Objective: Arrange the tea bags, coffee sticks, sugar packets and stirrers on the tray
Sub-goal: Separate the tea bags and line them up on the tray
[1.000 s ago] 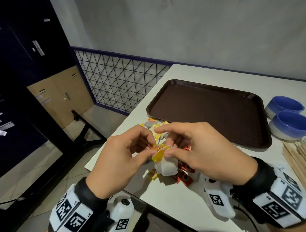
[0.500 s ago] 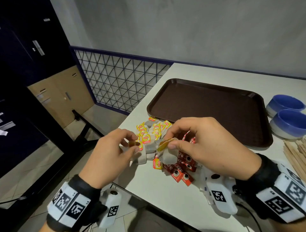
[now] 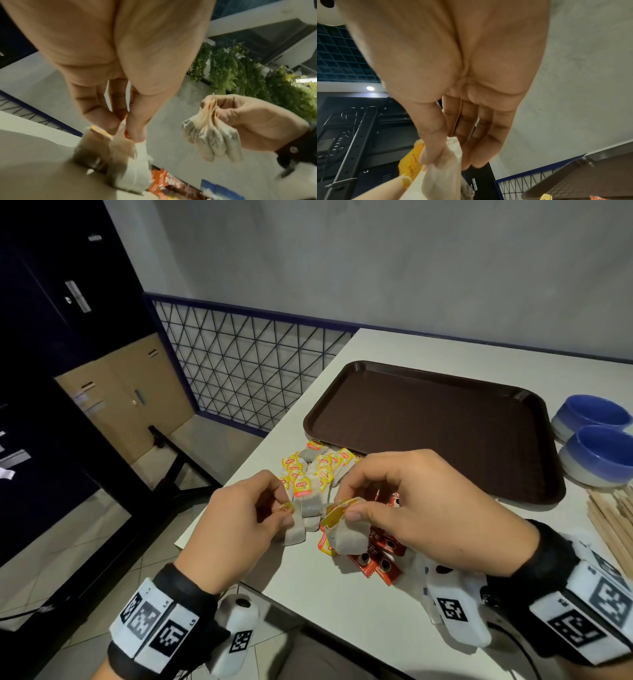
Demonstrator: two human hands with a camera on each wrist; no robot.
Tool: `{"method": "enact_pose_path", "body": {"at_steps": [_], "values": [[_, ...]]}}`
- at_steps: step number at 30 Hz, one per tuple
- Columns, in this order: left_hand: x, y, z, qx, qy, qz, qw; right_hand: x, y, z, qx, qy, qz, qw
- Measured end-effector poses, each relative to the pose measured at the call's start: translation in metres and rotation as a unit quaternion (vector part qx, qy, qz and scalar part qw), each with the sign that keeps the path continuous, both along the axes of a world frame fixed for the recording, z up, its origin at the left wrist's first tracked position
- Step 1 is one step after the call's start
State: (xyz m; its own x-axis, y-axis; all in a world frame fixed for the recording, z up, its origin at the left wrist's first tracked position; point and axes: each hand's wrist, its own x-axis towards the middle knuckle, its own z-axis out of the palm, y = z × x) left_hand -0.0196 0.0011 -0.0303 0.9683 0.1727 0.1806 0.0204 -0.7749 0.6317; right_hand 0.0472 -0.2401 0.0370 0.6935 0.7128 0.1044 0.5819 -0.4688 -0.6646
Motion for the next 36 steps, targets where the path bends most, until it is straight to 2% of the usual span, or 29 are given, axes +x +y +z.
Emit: {"method": "enact_pose_path", "body": {"at_steps": [3, 6, 11, 16, 18, 20, 22, 23, 25, 36], "values": [[-0.006, -0.008, 0.011, -0.112, -0.024, -0.034, 0.993, -0.003, 0.002, -0.003, -0.002, 0.002, 0.032, 0.999], [-0.011, -0.019, 0.021, -0.185, -0.054, -0.082, 0.978, -0.005, 0.005, -0.006, -0.010, -0.008, 0.042, 0.999], [-0.012, -0.024, 0.026, -0.215, -0.064, -0.126, 0.966, -0.003, 0.004, -0.005, 0.005, -0.018, 0.042, 0.999], [-0.017, -0.020, 0.034, -0.283, -0.051, -0.139, 0.948, -0.004, 0.003, -0.003, 0.012, -0.002, 0.025, 1.000], [-0.013, -0.009, 0.033, -0.211, -0.067, -0.103, 0.970, -0.004, 0.002, -0.003, 0.014, 0.005, 0.014, 1.000], [-0.005, 0.008, 0.029, -0.042, -0.067, -0.050, 0.996, -0.003, 0.002, -0.004, 0.035, 0.013, -0.005, 0.999], [0.003, 0.022, 0.024, 0.085, -0.028, -0.027, 0.996, -0.002, 0.002, -0.004, 0.050, 0.020, -0.022, 0.998], [0.006, 0.026, 0.020, 0.110, 0.000, -0.024, 0.994, -0.002, 0.002, -0.004, 0.047, 0.014, -0.028, 0.998], [0.012, 0.028, 0.012, 0.126, 0.038, -0.023, 0.991, -0.001, 0.002, -0.005, 0.024, -0.003, -0.041, 0.999], [0.020, 0.020, 0.003, 0.138, 0.085, -0.025, 0.986, -0.001, 0.003, -0.003, -0.008, -0.008, -0.044, 0.999]]}}
